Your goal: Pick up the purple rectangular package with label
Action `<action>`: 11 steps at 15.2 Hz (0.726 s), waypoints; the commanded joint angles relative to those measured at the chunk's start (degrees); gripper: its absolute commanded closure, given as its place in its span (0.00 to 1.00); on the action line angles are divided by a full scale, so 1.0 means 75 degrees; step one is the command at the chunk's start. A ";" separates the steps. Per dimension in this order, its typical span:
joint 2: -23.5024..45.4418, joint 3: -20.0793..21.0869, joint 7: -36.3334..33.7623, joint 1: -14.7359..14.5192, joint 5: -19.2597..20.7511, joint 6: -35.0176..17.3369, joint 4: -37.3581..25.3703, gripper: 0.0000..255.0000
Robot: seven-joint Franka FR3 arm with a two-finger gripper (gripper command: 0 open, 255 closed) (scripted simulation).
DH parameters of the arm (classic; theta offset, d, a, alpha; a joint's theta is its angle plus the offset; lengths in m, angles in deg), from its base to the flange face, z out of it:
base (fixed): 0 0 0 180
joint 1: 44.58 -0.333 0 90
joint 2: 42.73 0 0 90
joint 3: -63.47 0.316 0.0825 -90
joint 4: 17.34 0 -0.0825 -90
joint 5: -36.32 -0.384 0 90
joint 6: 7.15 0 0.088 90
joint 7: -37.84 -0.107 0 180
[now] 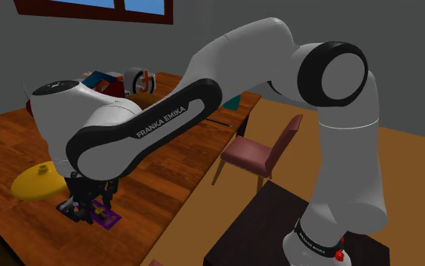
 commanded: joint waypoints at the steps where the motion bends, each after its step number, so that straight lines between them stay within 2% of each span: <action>1: 0.0027 -0.0009 -0.0005 -0.0001 0.0006 -0.0010 0.0008 1.00; 11: -0.0341 0.0097 0.0161 0.0062 -0.0226 0.0775 -0.0453 1.00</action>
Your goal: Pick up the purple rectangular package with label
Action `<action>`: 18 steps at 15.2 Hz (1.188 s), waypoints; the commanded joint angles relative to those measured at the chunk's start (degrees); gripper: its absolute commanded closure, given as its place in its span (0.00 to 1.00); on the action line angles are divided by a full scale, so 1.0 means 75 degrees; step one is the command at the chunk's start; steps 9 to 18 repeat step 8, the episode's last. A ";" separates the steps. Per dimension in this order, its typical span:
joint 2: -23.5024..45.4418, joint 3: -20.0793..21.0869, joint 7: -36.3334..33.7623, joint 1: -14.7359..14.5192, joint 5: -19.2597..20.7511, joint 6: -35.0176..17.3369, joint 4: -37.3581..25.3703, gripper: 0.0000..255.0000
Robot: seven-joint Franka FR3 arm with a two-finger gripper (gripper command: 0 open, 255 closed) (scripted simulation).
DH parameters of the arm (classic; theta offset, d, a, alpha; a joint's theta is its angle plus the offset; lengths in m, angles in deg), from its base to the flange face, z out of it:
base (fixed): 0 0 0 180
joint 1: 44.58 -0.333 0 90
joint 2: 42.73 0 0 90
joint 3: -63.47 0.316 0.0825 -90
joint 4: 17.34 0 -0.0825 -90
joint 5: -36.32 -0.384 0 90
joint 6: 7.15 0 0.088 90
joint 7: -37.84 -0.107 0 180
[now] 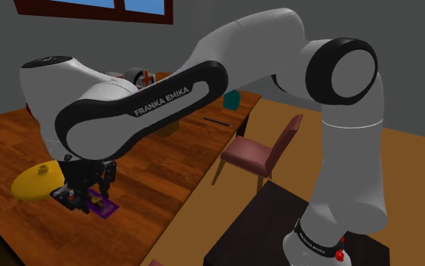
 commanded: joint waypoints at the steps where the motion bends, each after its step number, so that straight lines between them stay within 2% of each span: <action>1: -0.0085 0.0021 0.0034 0.0015 -0.0050 0.0163 -0.0084 1.00; 6: -0.0222 0.0060 0.0099 0.0021 -0.0140 0.0617 -0.0419 1.00; 18: -0.0226 0.0061 0.0101 0.0021 -0.0143 0.0630 -0.0429 1.00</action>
